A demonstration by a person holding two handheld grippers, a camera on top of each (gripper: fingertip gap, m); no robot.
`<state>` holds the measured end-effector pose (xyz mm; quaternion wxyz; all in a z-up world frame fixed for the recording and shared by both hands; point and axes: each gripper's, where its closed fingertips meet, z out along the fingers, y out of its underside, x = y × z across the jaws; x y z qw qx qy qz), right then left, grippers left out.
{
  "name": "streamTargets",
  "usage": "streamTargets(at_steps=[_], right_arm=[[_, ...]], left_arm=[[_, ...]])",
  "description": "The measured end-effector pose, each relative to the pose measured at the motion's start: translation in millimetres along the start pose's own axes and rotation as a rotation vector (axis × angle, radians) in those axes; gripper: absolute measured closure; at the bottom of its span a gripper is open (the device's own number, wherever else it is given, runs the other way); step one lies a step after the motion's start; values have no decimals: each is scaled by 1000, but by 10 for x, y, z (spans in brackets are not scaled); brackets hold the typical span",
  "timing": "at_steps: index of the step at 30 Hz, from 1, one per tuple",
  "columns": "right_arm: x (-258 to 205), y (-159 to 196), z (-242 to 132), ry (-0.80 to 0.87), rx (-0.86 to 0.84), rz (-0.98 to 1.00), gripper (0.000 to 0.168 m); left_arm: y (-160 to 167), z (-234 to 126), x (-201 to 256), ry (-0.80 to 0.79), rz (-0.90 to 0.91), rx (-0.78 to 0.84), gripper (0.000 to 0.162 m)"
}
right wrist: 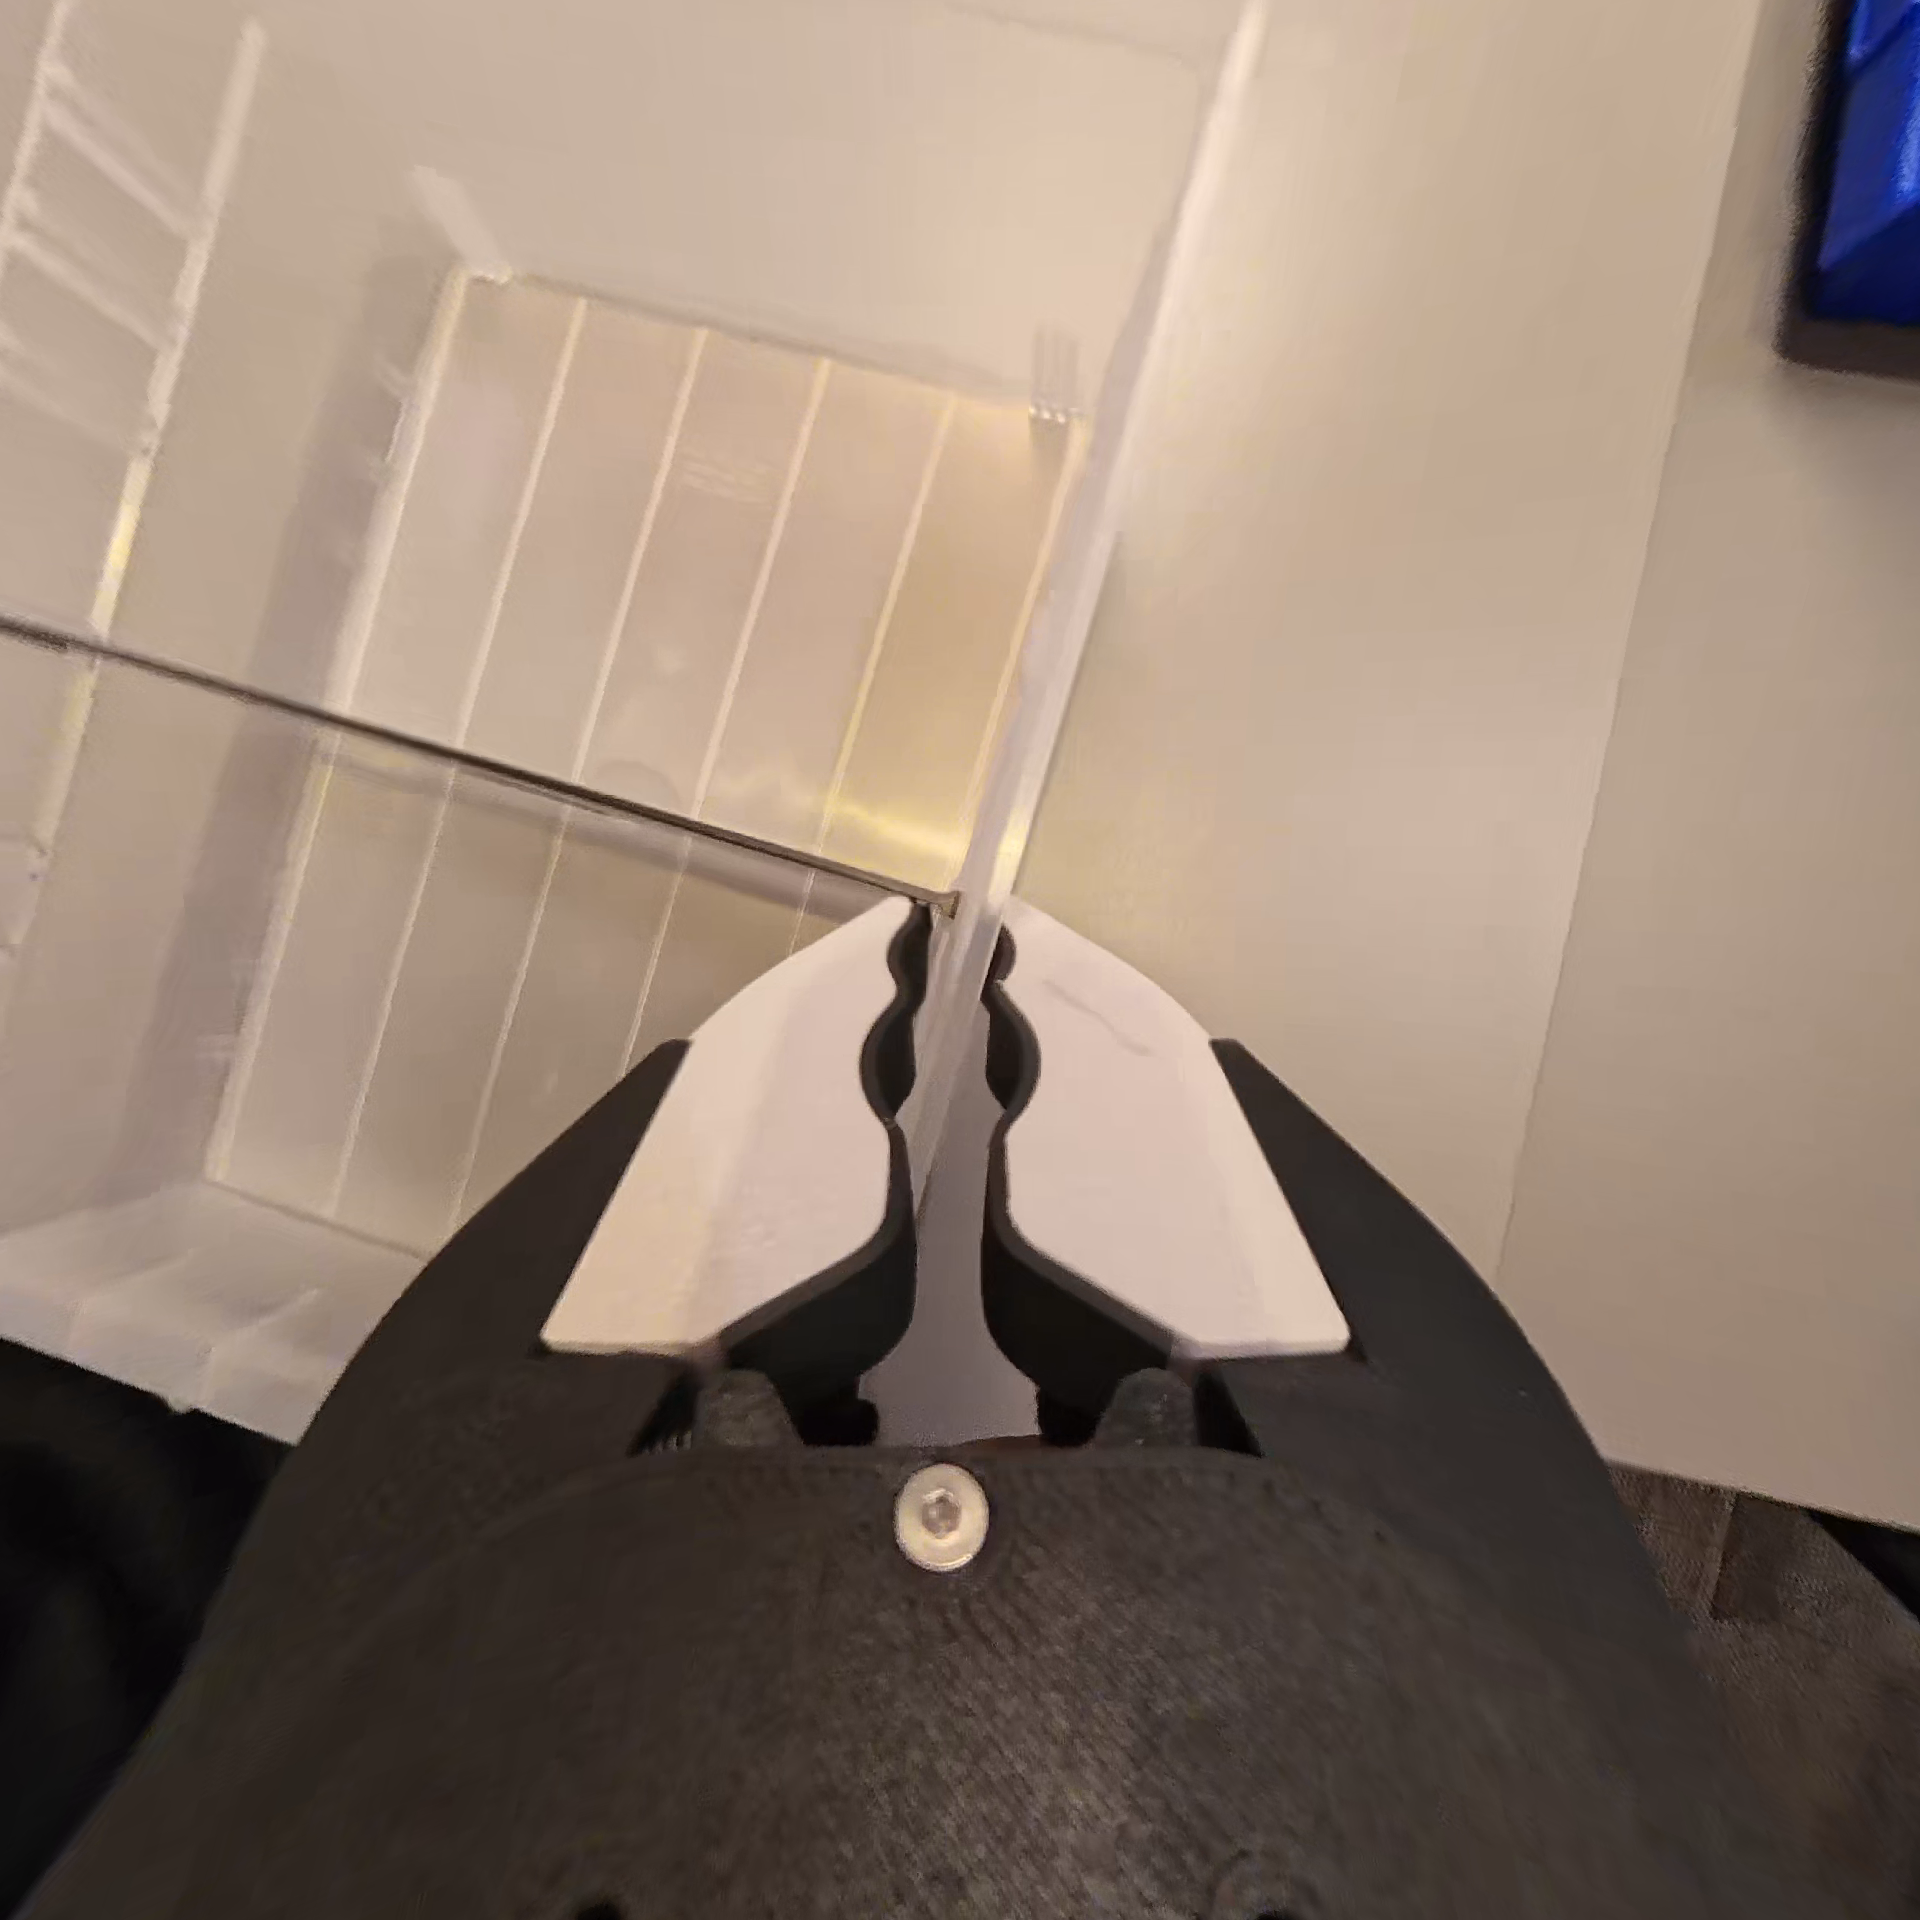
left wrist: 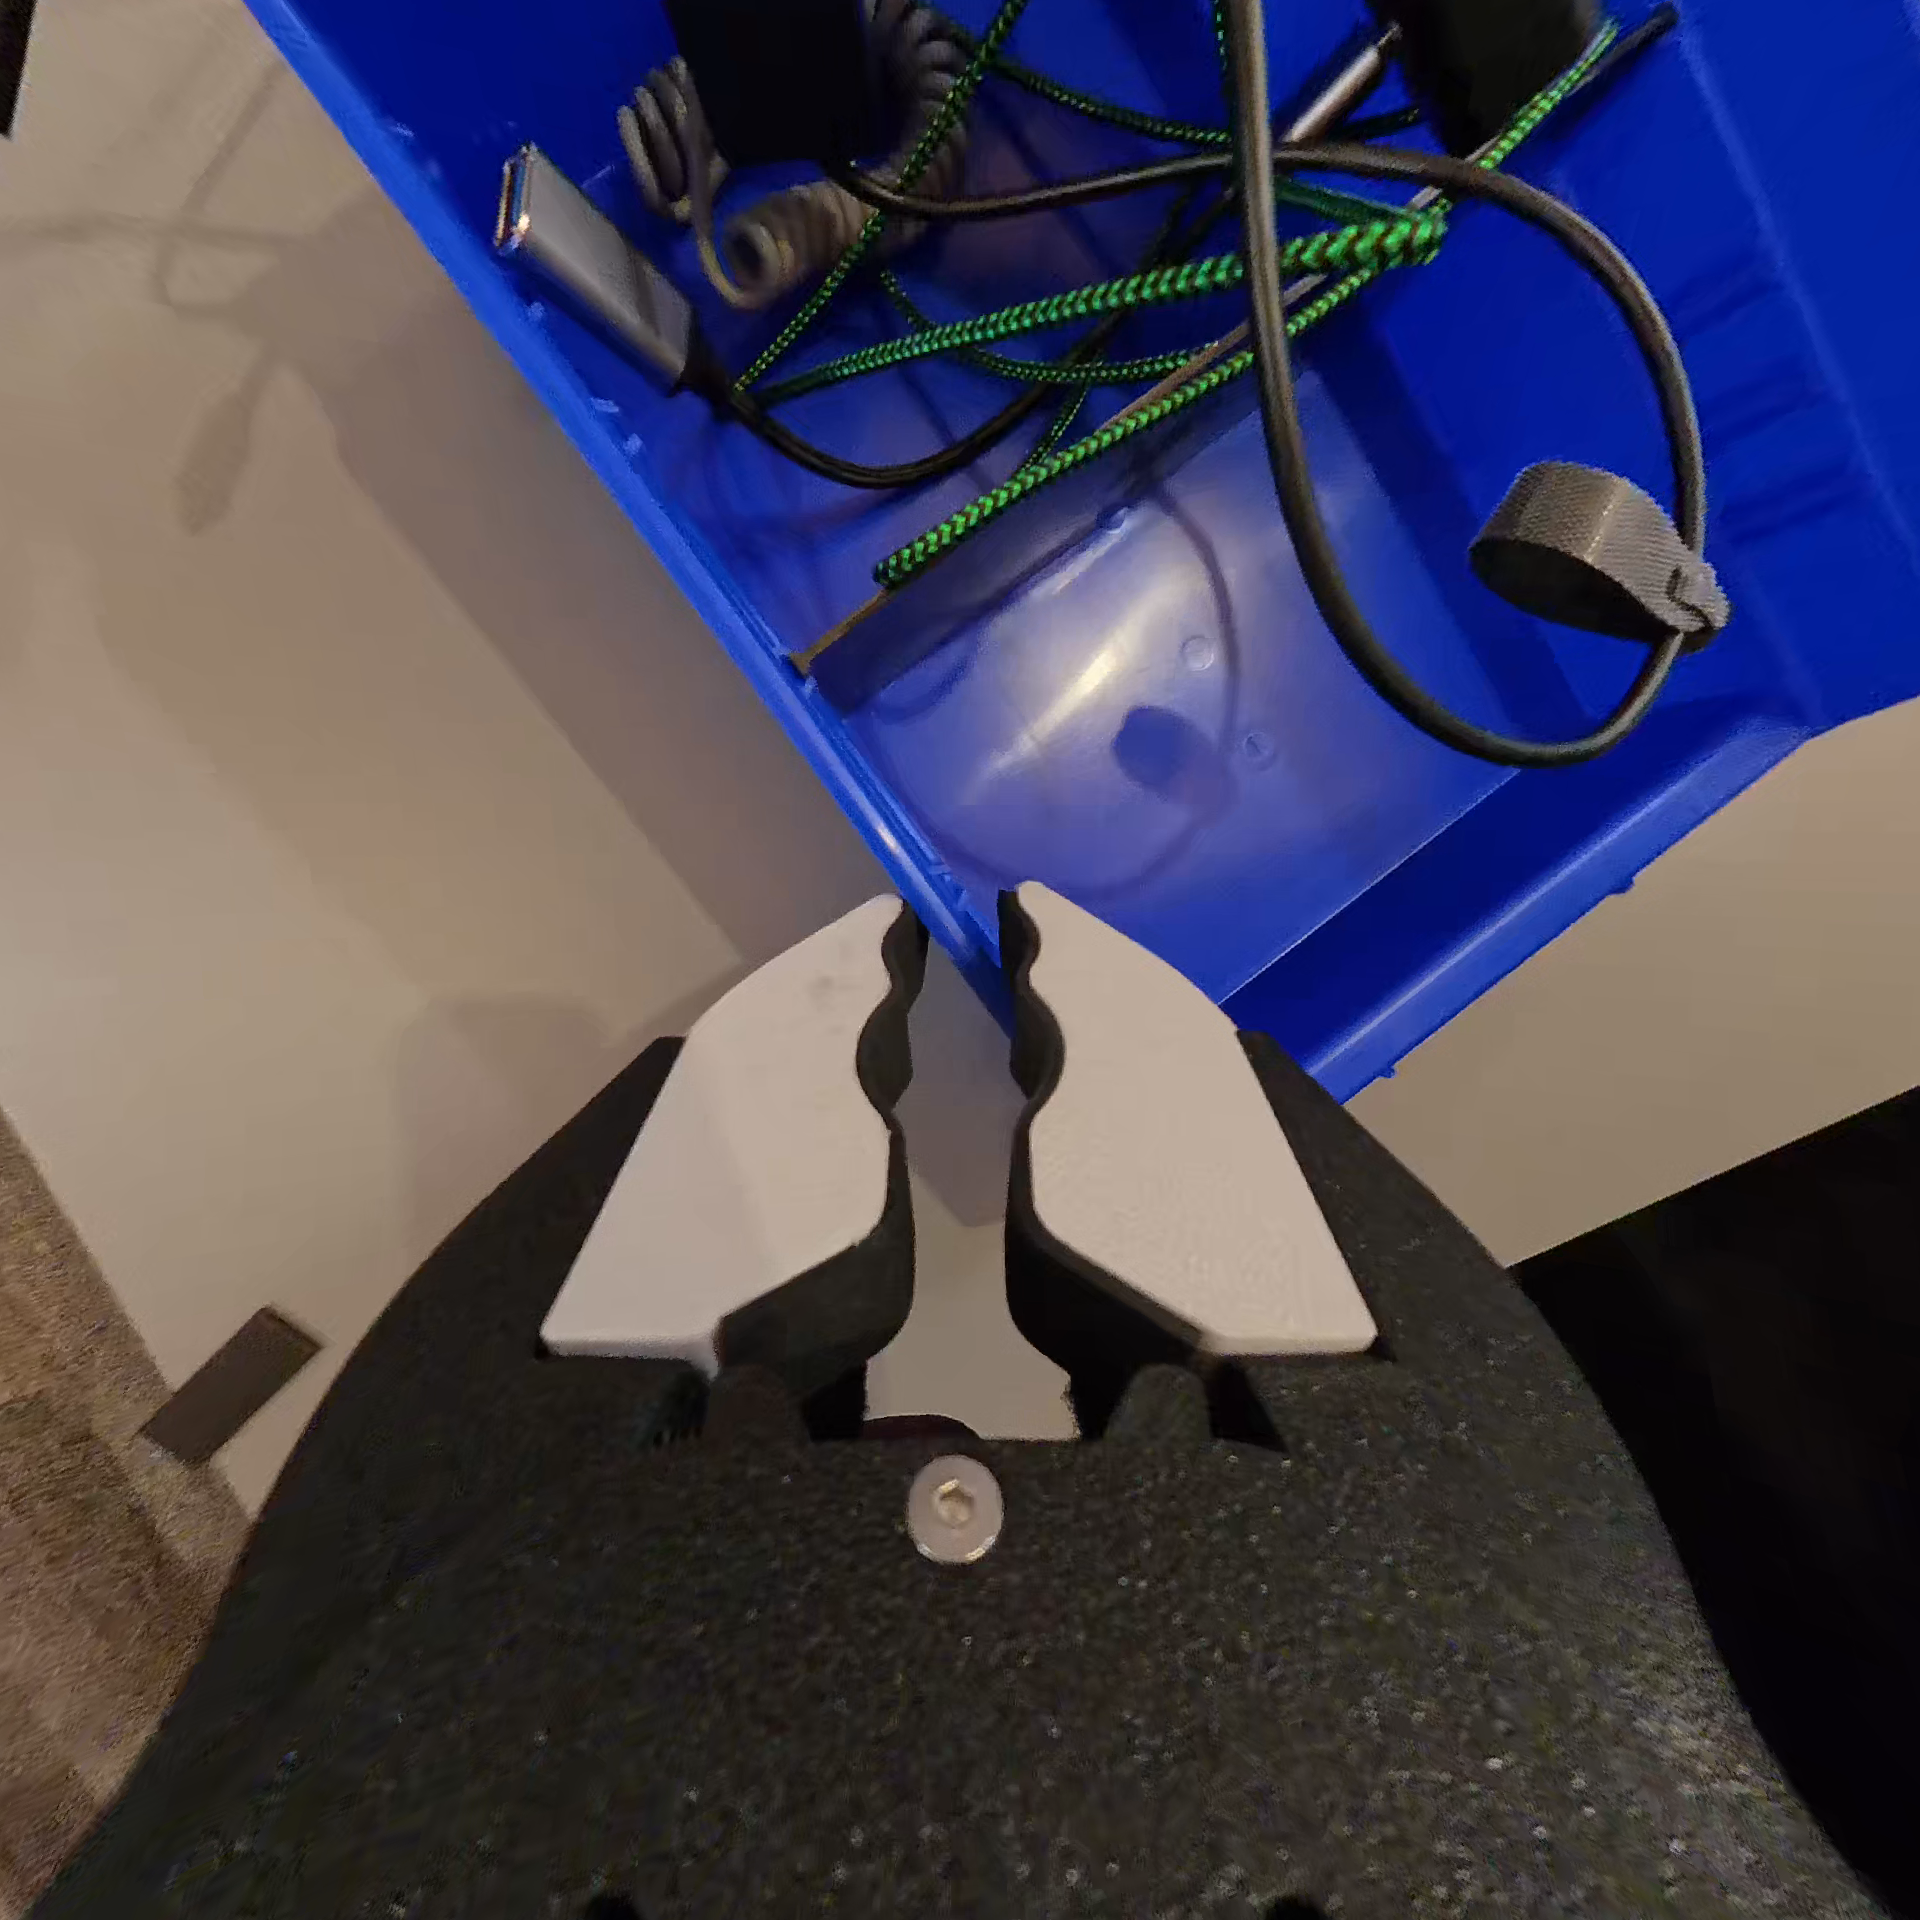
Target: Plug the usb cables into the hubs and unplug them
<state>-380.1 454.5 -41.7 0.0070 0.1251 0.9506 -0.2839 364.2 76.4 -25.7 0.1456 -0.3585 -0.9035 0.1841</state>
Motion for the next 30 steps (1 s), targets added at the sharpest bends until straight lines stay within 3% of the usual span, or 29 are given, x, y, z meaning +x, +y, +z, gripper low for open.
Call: streamTargets(at_steps=[1,13,25,30], right_arm=[[-2,-41,34,-13,-6,-13,162],[212,-483,315,-14,-74,-94,164],[911,-874,502,36,-96,-16,164],[1104,-964,541,39,-89,-1,164]], left_arm=[[12,-13,-42,-11,2,-10,148],[94,-123,-501,-66,78,-76,150],[271,-277,-952,-80,87,-103,152],[339,-342,-1174,-93,5,-53,155]])
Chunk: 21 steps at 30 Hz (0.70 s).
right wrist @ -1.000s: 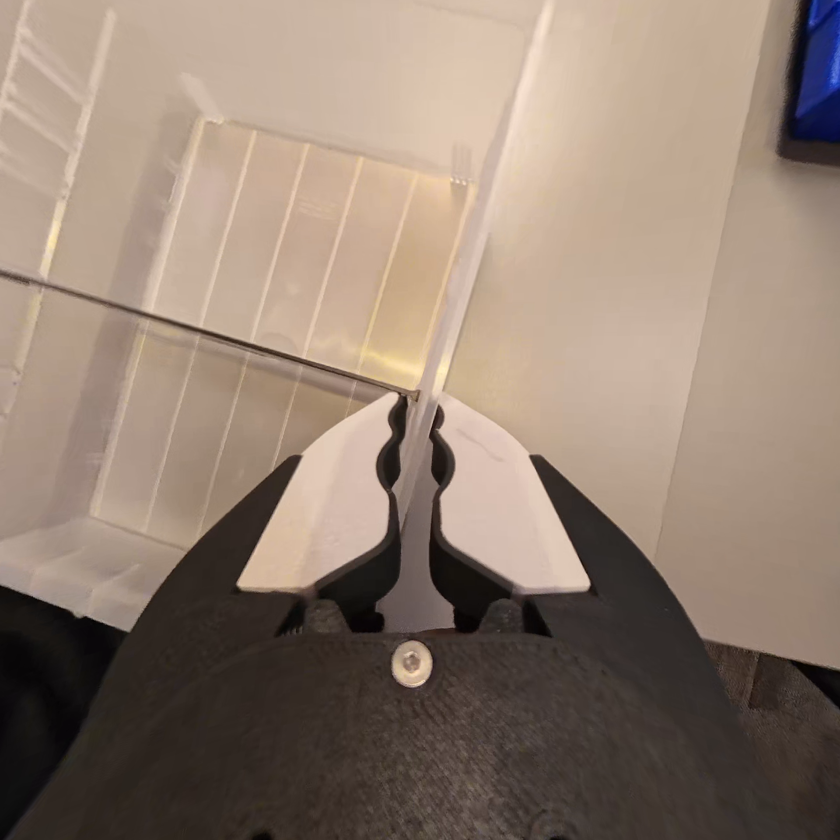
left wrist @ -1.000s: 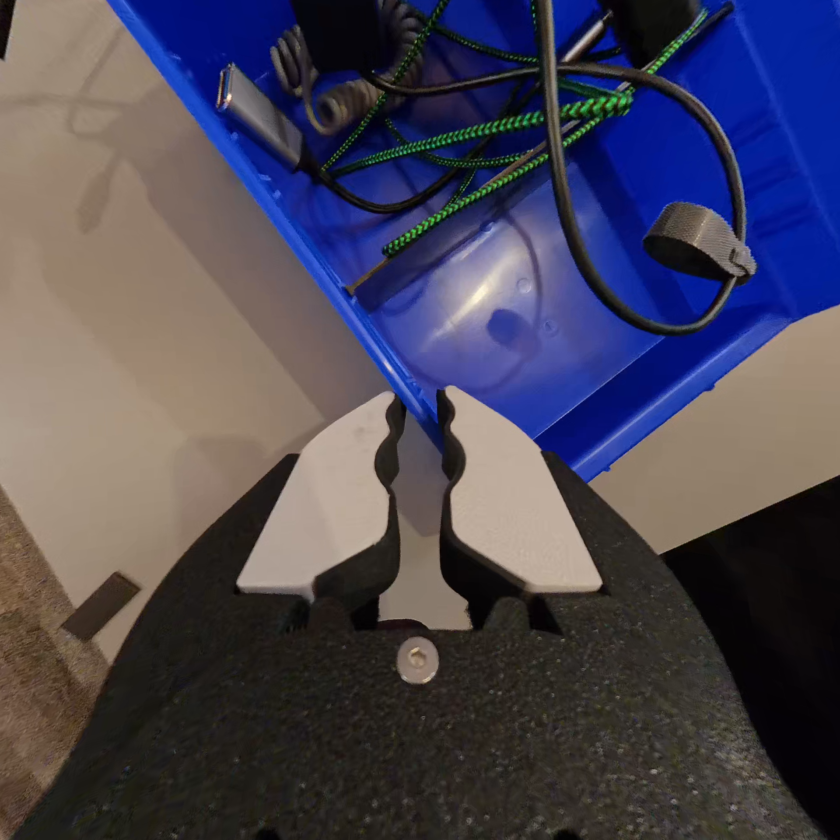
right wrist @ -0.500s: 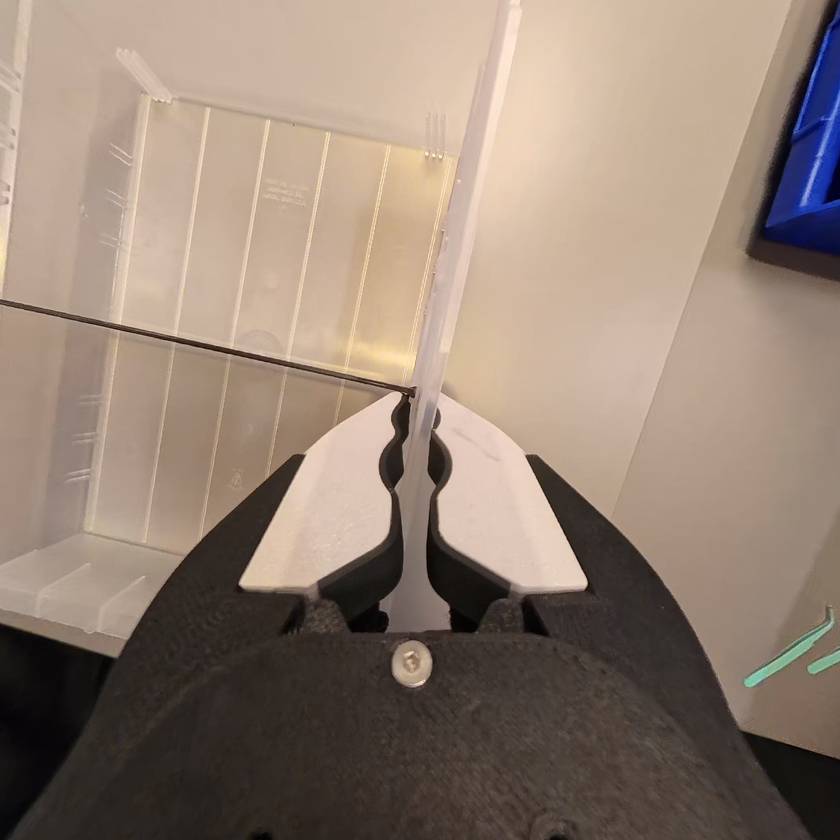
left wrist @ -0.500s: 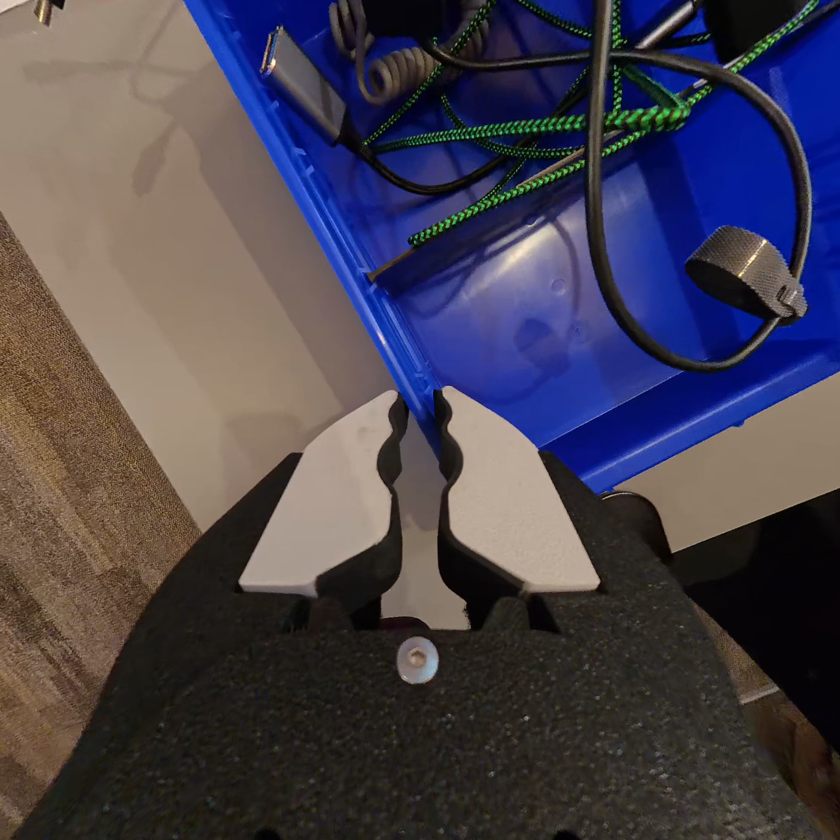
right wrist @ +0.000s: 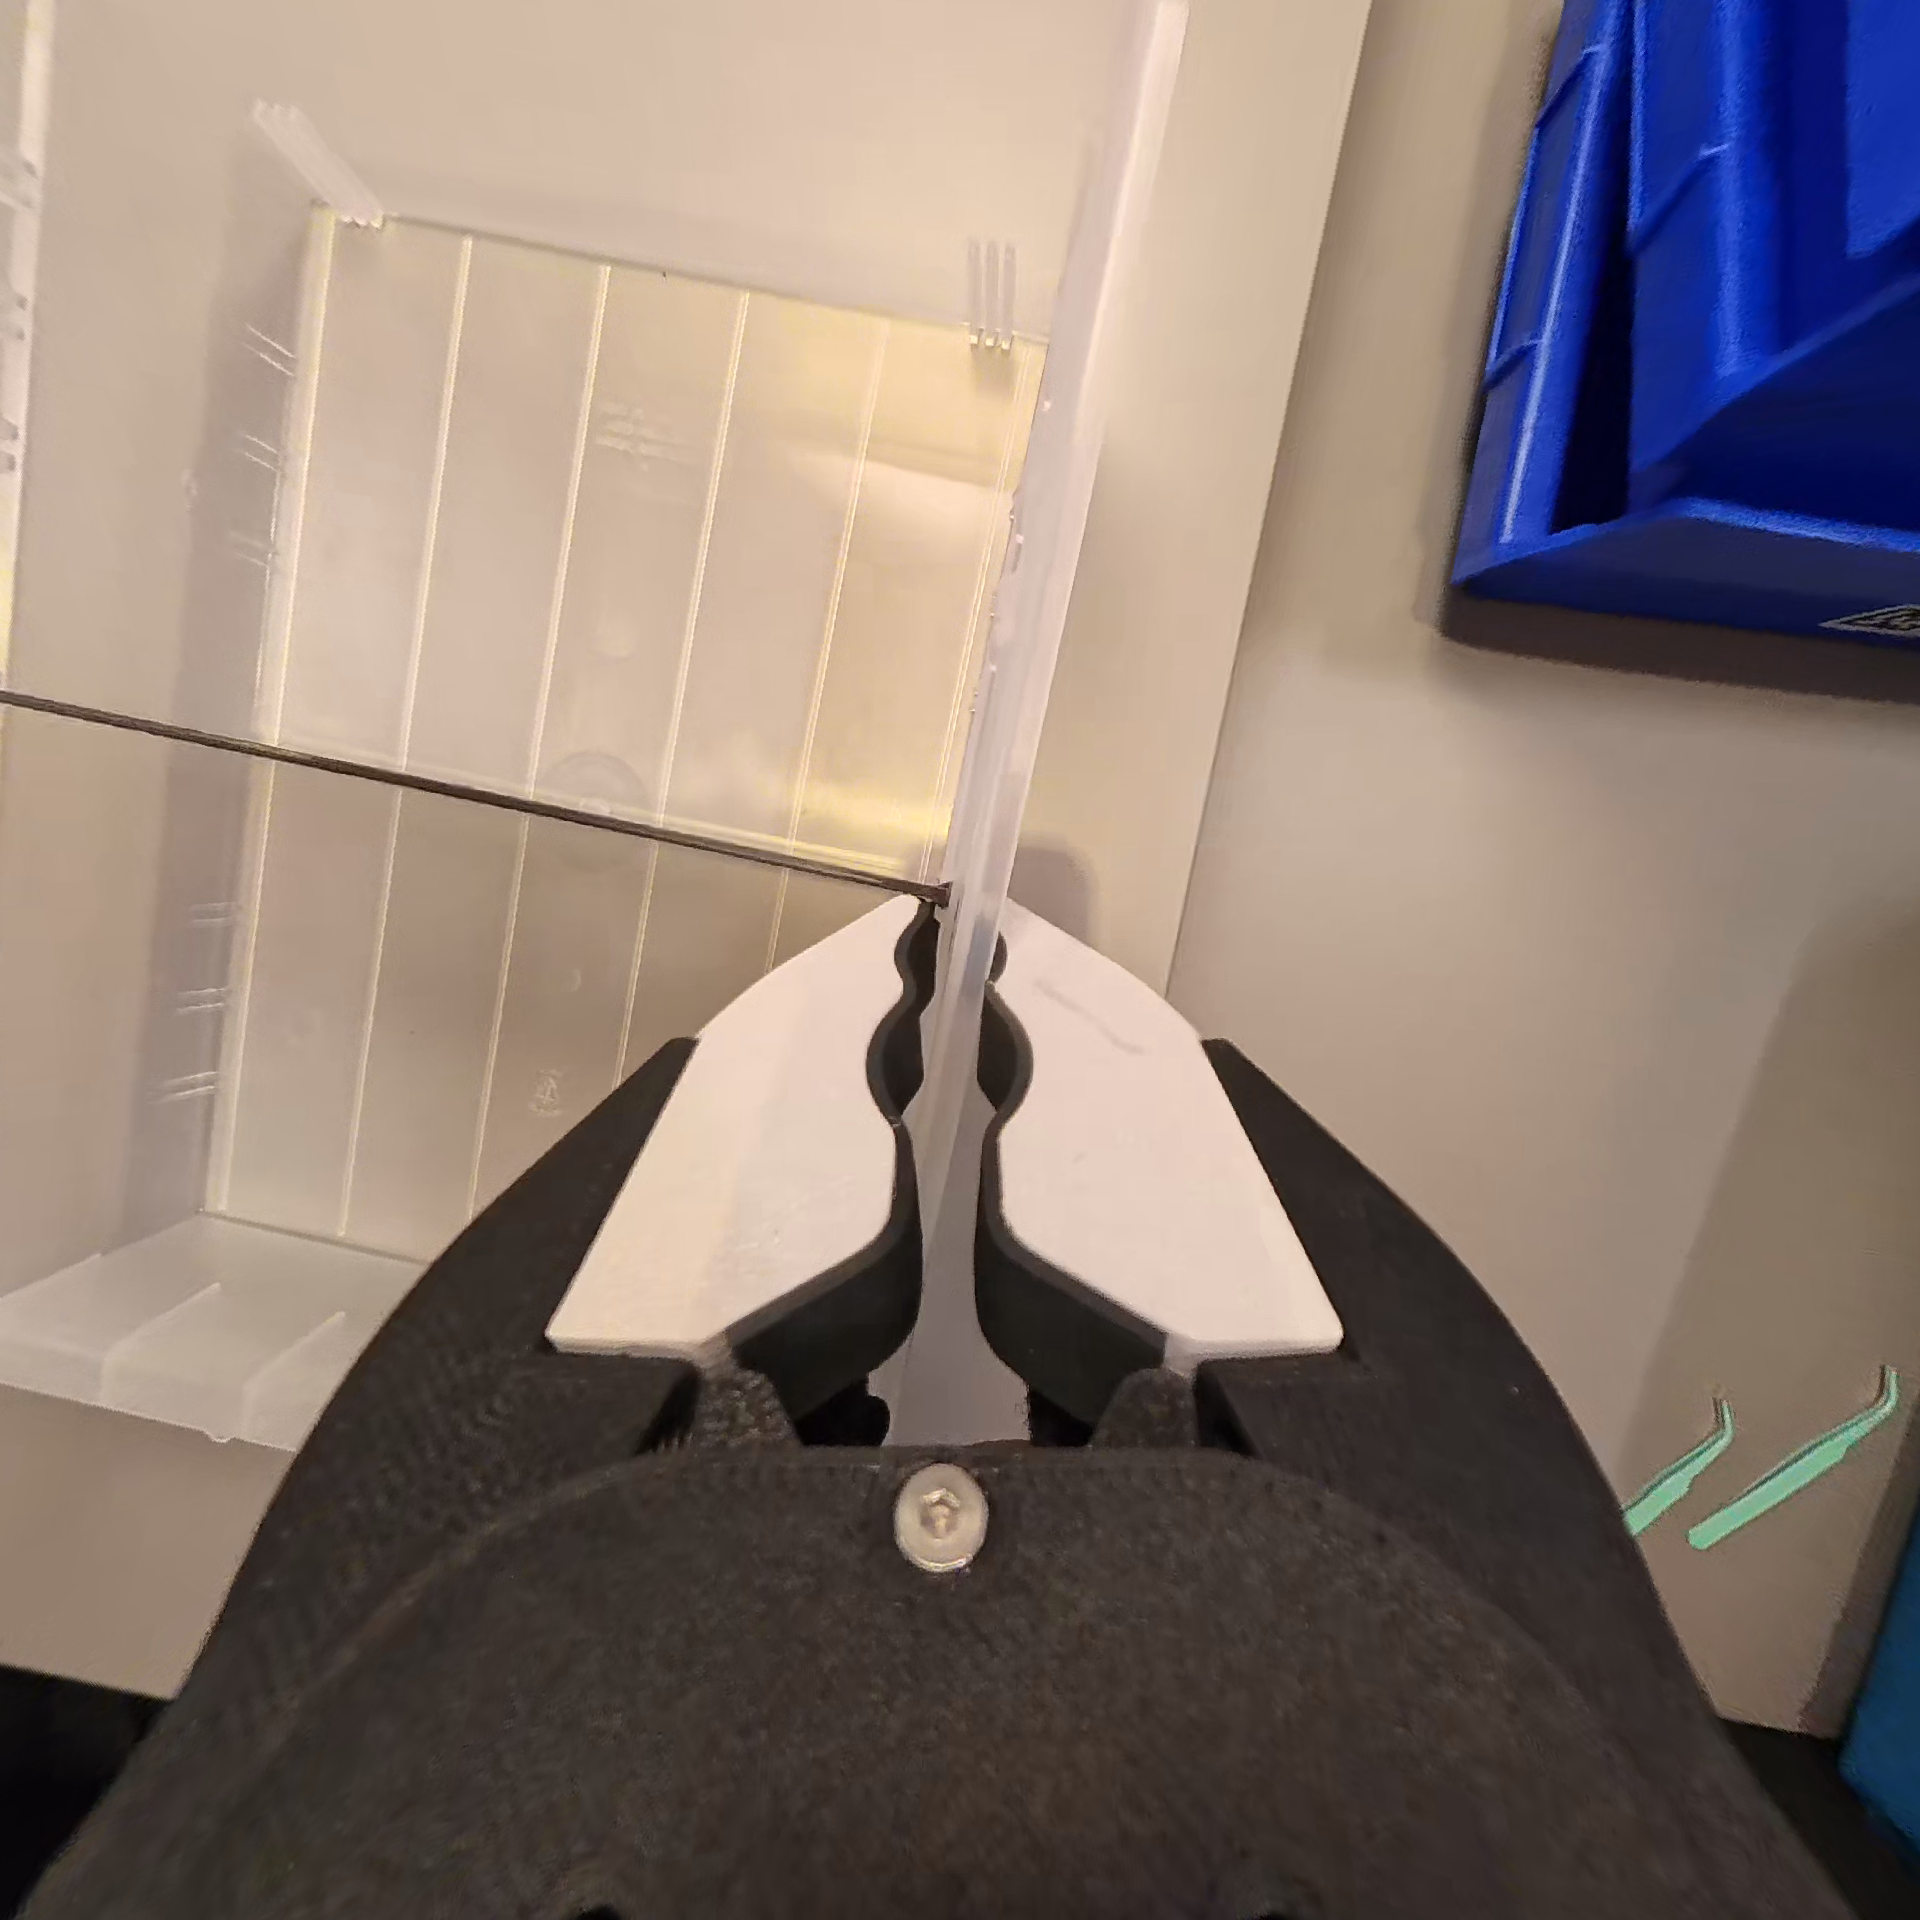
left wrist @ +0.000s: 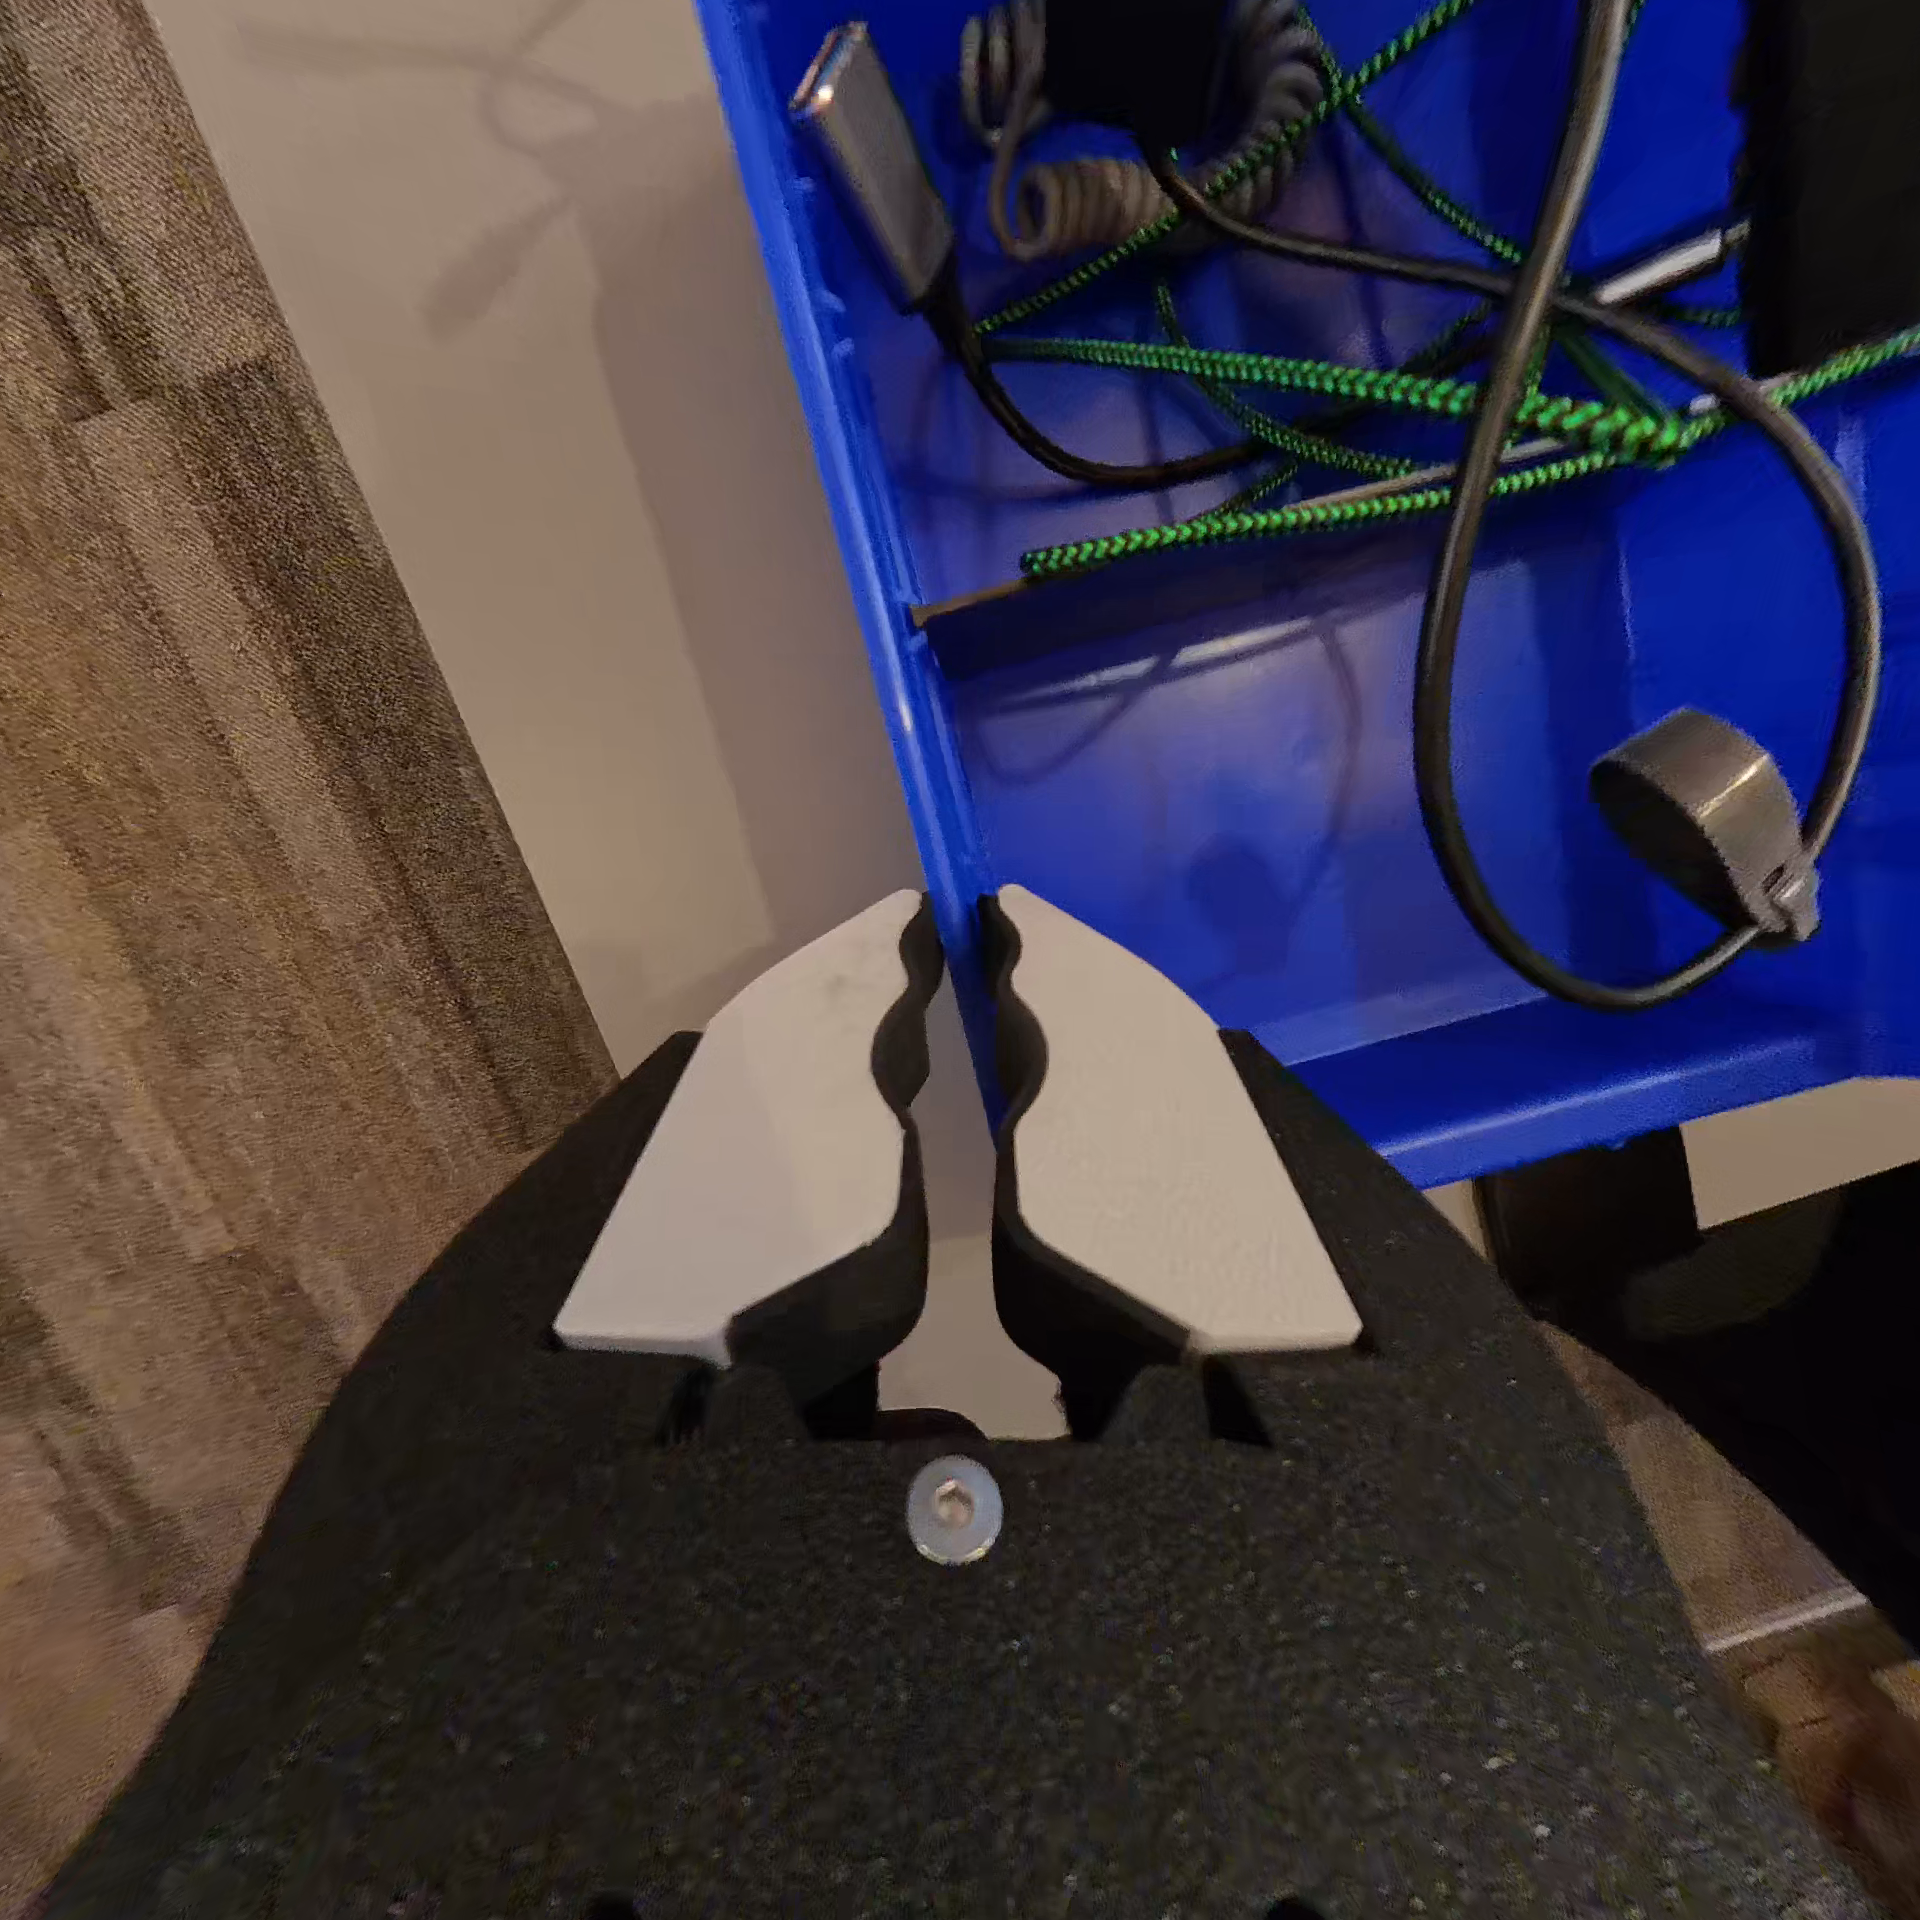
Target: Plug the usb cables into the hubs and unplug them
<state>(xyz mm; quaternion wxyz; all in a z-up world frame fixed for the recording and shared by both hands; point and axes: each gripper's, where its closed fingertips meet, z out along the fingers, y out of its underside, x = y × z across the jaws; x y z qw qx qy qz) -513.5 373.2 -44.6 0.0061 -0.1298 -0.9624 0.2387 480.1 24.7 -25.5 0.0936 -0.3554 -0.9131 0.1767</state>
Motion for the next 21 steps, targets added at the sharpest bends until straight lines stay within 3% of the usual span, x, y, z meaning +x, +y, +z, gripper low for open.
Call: streamTargets(at_steps=[15,21], right_arm=[[62,-186,95,-14,12,14,164],[85,-137,66,-6,26,11,164]], left_arm=[[-94,19,-352,-73,-222,89,157],[33,-46,-515,-113,-317,131,157]])
